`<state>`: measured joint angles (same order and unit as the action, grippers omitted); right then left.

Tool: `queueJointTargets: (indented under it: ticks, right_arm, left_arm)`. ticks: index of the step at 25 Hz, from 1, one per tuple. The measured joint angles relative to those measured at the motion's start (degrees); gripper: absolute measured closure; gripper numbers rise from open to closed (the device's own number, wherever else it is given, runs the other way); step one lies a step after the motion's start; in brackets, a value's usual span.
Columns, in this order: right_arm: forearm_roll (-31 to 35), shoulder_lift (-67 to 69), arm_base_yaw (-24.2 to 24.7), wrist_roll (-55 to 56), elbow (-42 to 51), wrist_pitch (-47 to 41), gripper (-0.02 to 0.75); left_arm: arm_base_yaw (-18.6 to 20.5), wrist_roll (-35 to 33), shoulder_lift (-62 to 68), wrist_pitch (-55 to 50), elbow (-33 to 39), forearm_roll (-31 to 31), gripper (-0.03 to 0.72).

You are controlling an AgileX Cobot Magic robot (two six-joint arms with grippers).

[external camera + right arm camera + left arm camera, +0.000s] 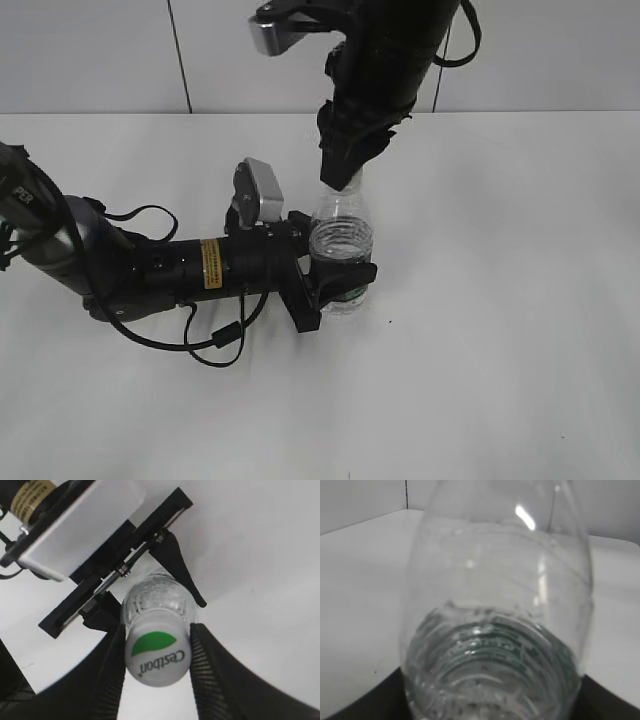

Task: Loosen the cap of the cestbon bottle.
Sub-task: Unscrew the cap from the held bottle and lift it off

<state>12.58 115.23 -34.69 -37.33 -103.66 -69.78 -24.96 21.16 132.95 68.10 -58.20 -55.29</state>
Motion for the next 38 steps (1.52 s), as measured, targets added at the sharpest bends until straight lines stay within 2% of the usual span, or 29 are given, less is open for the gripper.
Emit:
queueJointTargets:
  ticks: [15, 22, 32, 35, 38]
  right_arm:
    - [0.2, -0.2, 0.0, -37.4, 0.0, 0.0, 0.444]
    - [0.3, -0.5, 0.0, -47.2, 0.0, 0.0, 0.444]
    - [1.5, -3.9, 0.0, -49.3, 0.0, -0.1, 0.444]
    - [1.7, -4.6, 0.0, -45.1, 0.0, -0.1, 0.444]
    - [1.7, -5.5, 0.0, -33.1, 0.0, -0.1, 0.444]
  left_arm:
    - [0.0, 0.0, 0.0, -0.1, 0.0, -0.4, 0.286]
    - [0.0, 0.0, 0.0, -0.1, 0.0, -0.4, 0.286]
    - [0.0, 0.1, 0.0, -0.1, 0.0, -0.4, 0.286]
    - [0.0, 0.1, 0.0, -0.1, 0.0, -0.4, 0.286]
    - [0.0, 0.2, 0.0, -0.1, 0.0, -0.4, 0.286]
